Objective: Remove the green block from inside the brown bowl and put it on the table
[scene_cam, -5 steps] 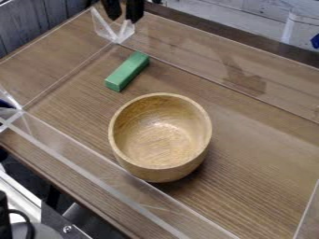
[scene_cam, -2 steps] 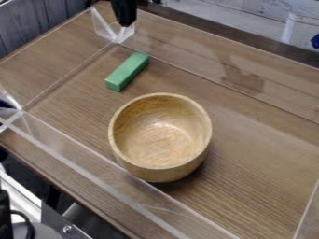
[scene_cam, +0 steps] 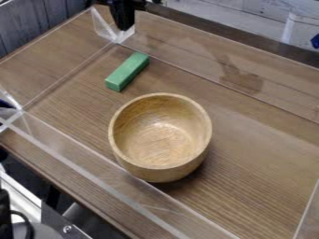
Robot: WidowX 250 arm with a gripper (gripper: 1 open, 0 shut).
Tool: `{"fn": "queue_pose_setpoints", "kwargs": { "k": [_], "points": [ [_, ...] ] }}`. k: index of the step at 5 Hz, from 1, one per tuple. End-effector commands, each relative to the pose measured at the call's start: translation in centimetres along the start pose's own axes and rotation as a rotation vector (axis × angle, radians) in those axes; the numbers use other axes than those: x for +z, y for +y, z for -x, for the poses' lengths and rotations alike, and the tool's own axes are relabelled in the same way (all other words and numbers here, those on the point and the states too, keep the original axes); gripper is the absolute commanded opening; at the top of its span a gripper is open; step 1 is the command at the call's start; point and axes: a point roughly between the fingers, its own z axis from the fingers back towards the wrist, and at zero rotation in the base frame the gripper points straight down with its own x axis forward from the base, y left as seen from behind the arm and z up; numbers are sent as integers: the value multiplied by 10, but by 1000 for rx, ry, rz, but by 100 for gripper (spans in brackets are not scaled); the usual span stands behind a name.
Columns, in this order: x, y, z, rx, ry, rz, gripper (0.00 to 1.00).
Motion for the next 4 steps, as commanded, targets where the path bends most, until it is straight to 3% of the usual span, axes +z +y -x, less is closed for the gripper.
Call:
{"fn": "queue_pose_setpoints", "kwargs": {
  "k": [1, 4],
  "points": [
    [13, 6, -4, -1, -50, -24, 0],
    [-7, 13, -4, -11, -41, -33, 0]
  ]
}}
